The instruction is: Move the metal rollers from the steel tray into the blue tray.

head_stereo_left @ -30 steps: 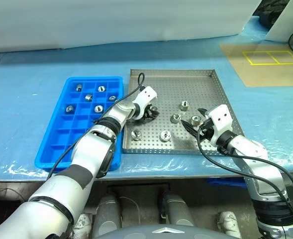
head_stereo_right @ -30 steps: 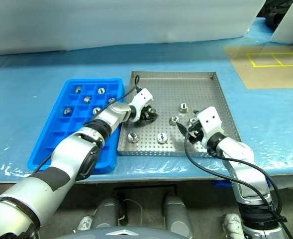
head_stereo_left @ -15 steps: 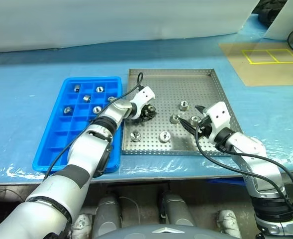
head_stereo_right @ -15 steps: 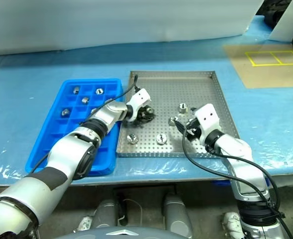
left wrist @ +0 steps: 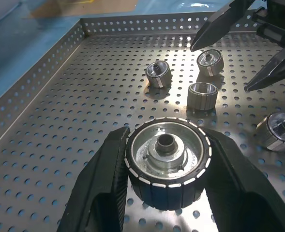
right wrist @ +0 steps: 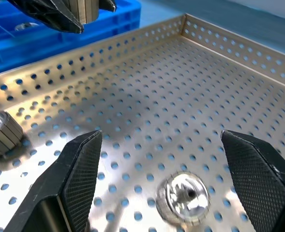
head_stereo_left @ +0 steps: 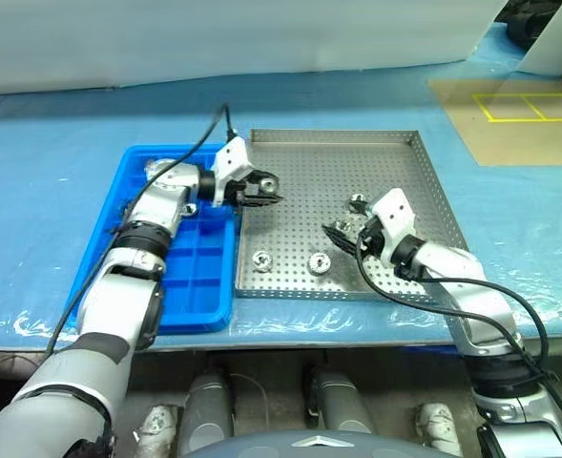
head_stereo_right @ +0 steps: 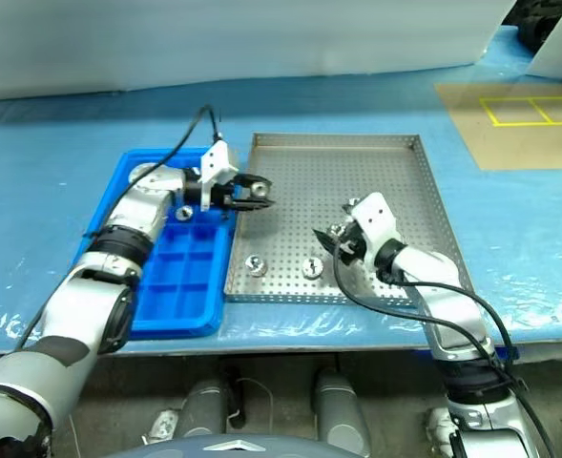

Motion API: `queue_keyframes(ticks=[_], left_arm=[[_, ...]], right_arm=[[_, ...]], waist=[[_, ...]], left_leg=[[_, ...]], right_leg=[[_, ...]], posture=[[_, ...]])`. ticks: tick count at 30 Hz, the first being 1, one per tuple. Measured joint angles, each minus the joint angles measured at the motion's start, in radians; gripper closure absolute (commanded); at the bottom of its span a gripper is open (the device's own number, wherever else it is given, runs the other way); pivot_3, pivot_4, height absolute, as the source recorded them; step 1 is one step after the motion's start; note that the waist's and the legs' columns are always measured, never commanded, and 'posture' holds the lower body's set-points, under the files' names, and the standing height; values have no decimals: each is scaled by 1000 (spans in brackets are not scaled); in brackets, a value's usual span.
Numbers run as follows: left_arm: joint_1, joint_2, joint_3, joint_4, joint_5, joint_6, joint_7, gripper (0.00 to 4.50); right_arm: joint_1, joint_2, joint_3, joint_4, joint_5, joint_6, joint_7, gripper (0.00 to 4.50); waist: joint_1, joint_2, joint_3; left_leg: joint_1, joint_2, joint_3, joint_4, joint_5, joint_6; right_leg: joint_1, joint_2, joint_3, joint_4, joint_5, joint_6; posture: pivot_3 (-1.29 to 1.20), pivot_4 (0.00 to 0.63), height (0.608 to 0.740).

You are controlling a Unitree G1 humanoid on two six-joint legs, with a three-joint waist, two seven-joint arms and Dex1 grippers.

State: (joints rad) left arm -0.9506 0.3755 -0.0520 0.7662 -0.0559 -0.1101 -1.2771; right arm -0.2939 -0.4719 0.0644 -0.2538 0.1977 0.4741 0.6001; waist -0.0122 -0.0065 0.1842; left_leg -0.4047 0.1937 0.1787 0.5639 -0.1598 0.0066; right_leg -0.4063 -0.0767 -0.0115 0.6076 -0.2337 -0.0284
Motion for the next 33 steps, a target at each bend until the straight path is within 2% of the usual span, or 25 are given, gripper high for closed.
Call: queue_keyframes(ticks=[5, 9, 13, 17, 22, 27, 33], left_arm=[[122, 158, 39, -221, -65, 90, -19, 2697], [269, 301, 142, -362, -120, 200, 31, 2697], [416, 359, 232, -471, -156, 282, 113, 2697], [574, 364, 307, -570, -206, 372, 207, 2697], [712, 359, 362, -625, -226, 400, 307, 2697], [800, 331, 374, -699, -255, 406, 375, 2697], [792, 305, 354, -709, -261, 416, 416, 2697]], right_arm=[[-79, 12, 26, 79, 1, -33, 57, 430], [-228, 86, 79, 215, 1, -84, 120, 430], [-325, 159, 121, 334, 0, -137, 171, 430], [-446, 252, 139, 443, 2, -185, 218, 430], [-478, 315, 188, 505, -3, -228, 275, 430], [-479, 308, 188, 533, -10, -240, 302, 430], [-464, 275, 187, 531, -18, -244, 313, 430]], waist=[[24, 0, 0], [31, 1, 1], [72, 1, 1], [106, 1, 1], [143, 0, 0], [164, 0, 0], [165, 0, 0]], left_leg=[[0, 1, 0, -1, 1, -2], [0, 3, 0, -2, 2, -10], [-1, 6, -2, -4, 5, -15], [-7, 7, -2, -3, 8, -20], [-9, 7, -5, -2, 8, -20], [-8, 8, -6, -3, 9, -22], [-6, 8, -7, -3, 11, -25]], right_leg=[[0, 0, -2, 1, 0, 0], [-5, 2, -3, 7, -2, -4], [-6, 2, -9, 13, -6, -9], [-13, 3, -13, 17, -6, -10], [-12, 3, -15, 17, -6, -11], [-12, 3, -15, 18, -6, -11], [-11, 3, -14, 19, -6, -10]], posture=[[-26, 150, 740], [88, 150, 740], [190, 150, 740], [243, 150, 740], [292, 150, 740], [295, 150, 740], [263, 150, 740]])
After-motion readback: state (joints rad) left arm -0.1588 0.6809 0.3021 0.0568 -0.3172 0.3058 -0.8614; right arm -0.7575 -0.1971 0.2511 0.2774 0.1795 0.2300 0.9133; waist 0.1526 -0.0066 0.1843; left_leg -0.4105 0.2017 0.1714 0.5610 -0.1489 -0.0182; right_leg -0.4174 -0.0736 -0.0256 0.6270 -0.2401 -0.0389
